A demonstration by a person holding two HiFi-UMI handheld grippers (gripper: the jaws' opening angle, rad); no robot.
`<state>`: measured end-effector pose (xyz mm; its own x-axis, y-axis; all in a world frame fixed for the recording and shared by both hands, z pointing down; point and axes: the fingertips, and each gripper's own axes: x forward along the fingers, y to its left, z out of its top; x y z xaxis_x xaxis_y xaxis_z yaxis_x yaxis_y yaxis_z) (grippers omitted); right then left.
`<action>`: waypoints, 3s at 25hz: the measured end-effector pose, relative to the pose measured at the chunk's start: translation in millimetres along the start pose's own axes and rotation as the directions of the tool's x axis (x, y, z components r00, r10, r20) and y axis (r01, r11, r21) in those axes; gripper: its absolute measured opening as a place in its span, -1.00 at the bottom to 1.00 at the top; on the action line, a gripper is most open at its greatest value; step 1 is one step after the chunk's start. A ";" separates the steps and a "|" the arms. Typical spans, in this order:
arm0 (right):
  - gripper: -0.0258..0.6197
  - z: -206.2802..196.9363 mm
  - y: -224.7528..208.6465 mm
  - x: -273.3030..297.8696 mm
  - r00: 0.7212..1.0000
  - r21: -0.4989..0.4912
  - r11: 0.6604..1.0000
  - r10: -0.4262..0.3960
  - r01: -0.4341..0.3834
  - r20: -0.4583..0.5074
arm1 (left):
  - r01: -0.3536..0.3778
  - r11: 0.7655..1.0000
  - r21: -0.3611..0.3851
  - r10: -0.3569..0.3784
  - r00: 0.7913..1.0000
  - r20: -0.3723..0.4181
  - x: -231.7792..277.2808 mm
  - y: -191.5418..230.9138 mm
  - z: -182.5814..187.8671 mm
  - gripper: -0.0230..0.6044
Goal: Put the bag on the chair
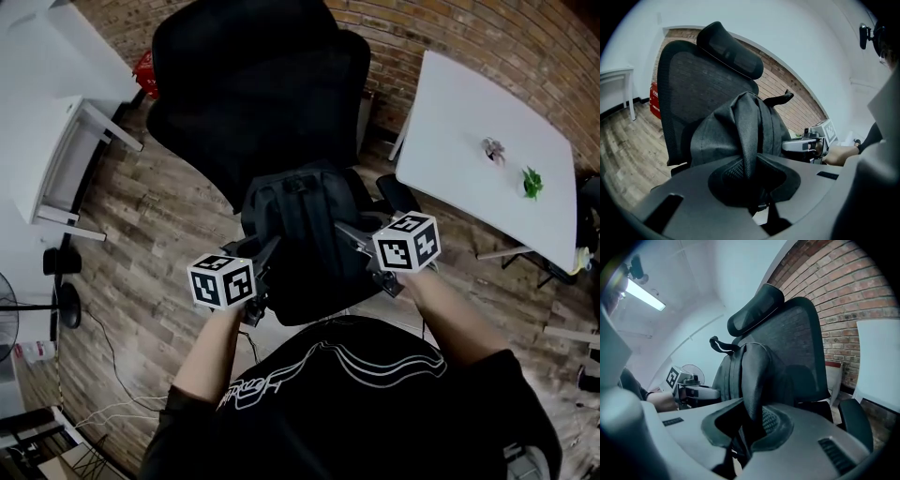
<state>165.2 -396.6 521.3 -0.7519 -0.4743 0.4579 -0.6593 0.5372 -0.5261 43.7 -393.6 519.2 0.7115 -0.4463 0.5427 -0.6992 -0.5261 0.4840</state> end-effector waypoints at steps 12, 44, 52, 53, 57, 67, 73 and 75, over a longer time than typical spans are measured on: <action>-0.80 16.4 -57.3 50.0 0.995 -0.041 0.998 -0.052 0.048 -0.082 | -0.068 0.998 0.012 0.068 0.998 -0.008 46.9 51.7 16.9 -0.72; -0.64 -23.0 -122.3 109.4 0.988 0.038 0.995 -0.091 0.096 -0.124 | -0.248 0.967 -0.053 0.247 0.969 -0.032 106.5 118.5 -26.3 -0.38; -0.10 -19.5 -118.3 81.8 0.980 -0.060 0.982 -0.185 0.181 -0.067 | -0.264 0.964 -0.029 0.265 0.962 0.060 78.0 116.5 -22.2 0.09; -0.09 -18.3 -116.7 74.8 0.980 -0.064 0.980 -0.190 0.186 -0.058 | -0.266 0.964 -0.028 0.267 0.961 0.067 75.0 114.8 -21.2 0.10; -0.07 -13.6 -92.6 45.6 0.987 -0.039 0.986 -0.160 0.159 -0.009 | -0.265 0.962 -0.072 0.272 0.954 0.125 54.8 101.9 -14.1 0.09; -0.34 17.6 44.7 -23.4 0.993 -0.100 0.995 0.027 -0.016 0.111 | -0.087 0.996 -0.007 0.086 0.968 0.237 -39.7 -15.5 5.4 -0.20; -0.65 14.8 134.1 -64.0 0.974 -0.152 0.980 0.151 -0.126 0.169 | 0.037 0.998 -0.055 -0.016 0.937 0.349 -116.3 -84.7 -5.7 -0.66; -0.74 10.3 158.5 -72.5 0.966 -0.176 0.973 0.181 -0.148 0.186 | 0.043 0.999 -0.004 -0.038 0.935 0.354 -137.7 -104.2 -8.8 -0.71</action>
<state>115.2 -284.2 397.3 -0.8446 -0.4907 0.2141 -0.5309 0.7160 -0.4534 18.0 -271.0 400.0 0.7164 -0.6529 0.2460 -0.6685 -0.5416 0.5097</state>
